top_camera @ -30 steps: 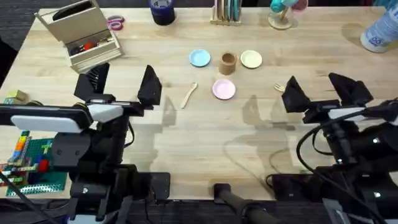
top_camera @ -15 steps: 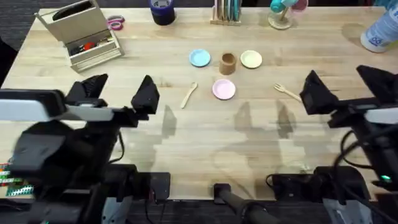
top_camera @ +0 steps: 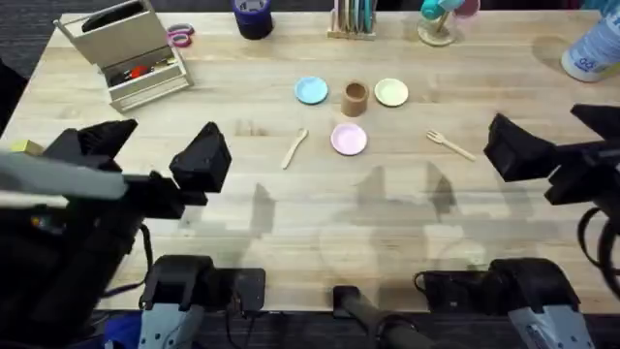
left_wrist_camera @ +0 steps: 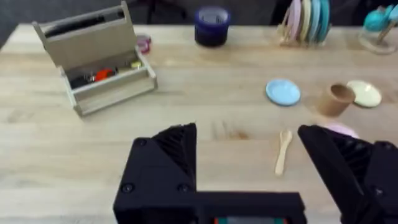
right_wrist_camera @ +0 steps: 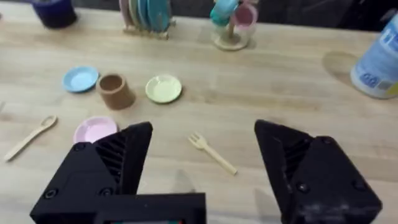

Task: Pick up a utensil and set it on the pink plate, then put the other utensil in the container.

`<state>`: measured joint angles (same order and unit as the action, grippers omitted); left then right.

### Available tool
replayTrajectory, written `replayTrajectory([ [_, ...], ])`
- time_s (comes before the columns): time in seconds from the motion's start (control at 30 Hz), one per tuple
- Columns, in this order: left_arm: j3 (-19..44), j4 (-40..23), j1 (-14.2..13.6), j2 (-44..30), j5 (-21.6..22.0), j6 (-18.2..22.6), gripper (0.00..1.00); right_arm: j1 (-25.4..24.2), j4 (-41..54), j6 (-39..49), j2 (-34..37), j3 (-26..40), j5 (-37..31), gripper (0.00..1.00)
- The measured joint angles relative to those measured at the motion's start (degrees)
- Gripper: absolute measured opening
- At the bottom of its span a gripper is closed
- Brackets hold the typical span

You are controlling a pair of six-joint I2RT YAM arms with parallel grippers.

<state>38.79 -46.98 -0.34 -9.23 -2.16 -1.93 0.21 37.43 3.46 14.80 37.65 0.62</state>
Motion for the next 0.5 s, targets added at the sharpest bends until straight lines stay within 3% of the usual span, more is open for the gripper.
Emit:
replayTrajectory([
  [0.23,9.4,-8.8,0.0,-14.6,-0.2,1.4,0.994,0.0,8.5,0.0,7.0,5.3,2.4,0.996],
  [0.5,18.4,-16.0,0.0,-29.6,-3.6,6.4,0.993,0.0,16.8,0.0,14.6,11.8,3.3,0.996],
])
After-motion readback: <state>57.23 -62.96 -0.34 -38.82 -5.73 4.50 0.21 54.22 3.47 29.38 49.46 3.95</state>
